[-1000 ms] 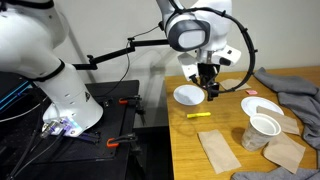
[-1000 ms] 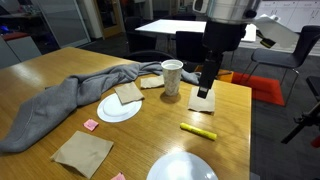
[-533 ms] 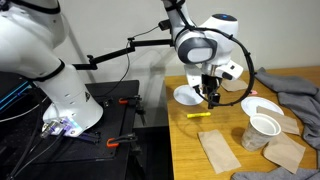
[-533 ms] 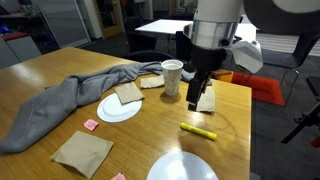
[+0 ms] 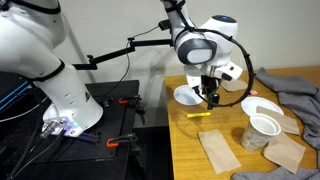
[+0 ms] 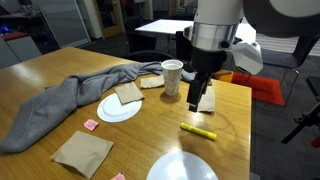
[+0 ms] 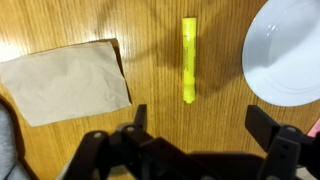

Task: Put the marker in the cup

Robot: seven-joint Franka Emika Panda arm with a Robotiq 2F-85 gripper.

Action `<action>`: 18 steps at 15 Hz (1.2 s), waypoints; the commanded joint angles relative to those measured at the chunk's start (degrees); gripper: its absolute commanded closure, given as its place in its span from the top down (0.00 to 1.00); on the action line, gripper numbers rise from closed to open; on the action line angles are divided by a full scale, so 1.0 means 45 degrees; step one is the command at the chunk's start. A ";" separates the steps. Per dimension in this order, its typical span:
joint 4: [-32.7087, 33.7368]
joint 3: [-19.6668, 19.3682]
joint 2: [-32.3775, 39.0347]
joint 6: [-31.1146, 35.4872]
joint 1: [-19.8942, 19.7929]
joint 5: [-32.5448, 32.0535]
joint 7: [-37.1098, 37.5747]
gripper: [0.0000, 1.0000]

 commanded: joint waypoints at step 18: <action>-0.0050 -0.0038 0.1967 0.2980 0.0594 -0.0432 -0.0031 1.00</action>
